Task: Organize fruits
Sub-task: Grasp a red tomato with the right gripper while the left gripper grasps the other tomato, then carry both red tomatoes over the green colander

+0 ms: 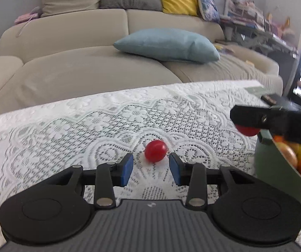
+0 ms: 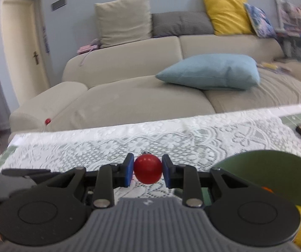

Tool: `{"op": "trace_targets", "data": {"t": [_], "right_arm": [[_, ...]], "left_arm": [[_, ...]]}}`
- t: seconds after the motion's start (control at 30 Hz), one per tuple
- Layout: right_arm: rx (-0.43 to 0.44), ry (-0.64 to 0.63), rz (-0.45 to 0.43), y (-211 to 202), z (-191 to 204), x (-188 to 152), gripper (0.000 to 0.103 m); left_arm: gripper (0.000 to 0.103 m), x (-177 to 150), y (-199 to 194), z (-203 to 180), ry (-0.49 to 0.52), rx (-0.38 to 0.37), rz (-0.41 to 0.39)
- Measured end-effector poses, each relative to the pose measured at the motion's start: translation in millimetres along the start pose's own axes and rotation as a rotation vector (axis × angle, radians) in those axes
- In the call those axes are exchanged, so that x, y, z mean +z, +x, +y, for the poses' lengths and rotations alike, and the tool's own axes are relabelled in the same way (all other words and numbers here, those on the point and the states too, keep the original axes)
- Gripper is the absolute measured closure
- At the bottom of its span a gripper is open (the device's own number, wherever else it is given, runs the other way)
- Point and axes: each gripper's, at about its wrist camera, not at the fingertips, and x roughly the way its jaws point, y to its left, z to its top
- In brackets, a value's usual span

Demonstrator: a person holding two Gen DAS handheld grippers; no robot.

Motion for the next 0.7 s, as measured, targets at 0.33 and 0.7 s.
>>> {"op": "trace_targets", "data": {"t": [0.33, 0.7], "right_arm": [[-0.038, 0.051, 0.013, -4.1, -12.7, 10.2, 0.078], [-0.017, 0.089, 0.031, -3.1, -19.3, 11.6, 0.077]], "left_arm": [[0.057, 6.0, 38.3, -13.4, 0.069, 0.022, 0.055], [0.069, 10.0, 50.5, -17.4, 0.076, 0.048, 0.062]]}}
